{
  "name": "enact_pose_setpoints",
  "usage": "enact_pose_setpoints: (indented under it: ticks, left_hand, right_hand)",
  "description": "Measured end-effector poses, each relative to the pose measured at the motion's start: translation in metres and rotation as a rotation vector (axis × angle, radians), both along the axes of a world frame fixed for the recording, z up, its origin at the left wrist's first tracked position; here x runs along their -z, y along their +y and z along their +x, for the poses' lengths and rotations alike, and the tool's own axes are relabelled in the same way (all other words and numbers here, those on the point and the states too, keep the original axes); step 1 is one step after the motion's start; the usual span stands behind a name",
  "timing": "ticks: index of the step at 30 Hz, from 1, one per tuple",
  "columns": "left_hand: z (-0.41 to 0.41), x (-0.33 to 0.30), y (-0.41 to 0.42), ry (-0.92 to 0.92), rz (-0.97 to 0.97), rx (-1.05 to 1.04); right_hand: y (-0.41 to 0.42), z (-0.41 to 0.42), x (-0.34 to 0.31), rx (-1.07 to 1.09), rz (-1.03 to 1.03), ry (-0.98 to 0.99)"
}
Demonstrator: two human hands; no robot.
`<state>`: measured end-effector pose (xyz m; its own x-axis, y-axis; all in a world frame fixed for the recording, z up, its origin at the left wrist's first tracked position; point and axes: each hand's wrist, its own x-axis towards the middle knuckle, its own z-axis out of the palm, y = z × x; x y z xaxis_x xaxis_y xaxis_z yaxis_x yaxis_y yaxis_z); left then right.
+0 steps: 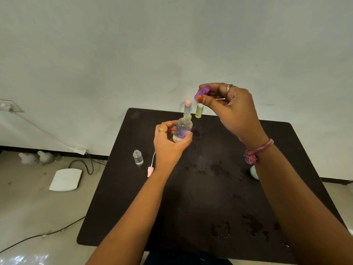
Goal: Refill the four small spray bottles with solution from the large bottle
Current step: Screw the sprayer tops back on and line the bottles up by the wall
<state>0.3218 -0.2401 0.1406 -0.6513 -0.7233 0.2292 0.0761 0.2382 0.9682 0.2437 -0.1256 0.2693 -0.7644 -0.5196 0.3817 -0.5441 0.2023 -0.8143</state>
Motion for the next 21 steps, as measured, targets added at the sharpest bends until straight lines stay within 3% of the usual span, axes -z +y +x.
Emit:
enact_pose_setpoints:
  ticks: [21]
  left_hand:
    - [-0.002,-0.037,0.015,0.101,0.044,0.040]
  right_hand:
    - [0.005,-0.009,-0.009,-0.073,0.134,-0.067]
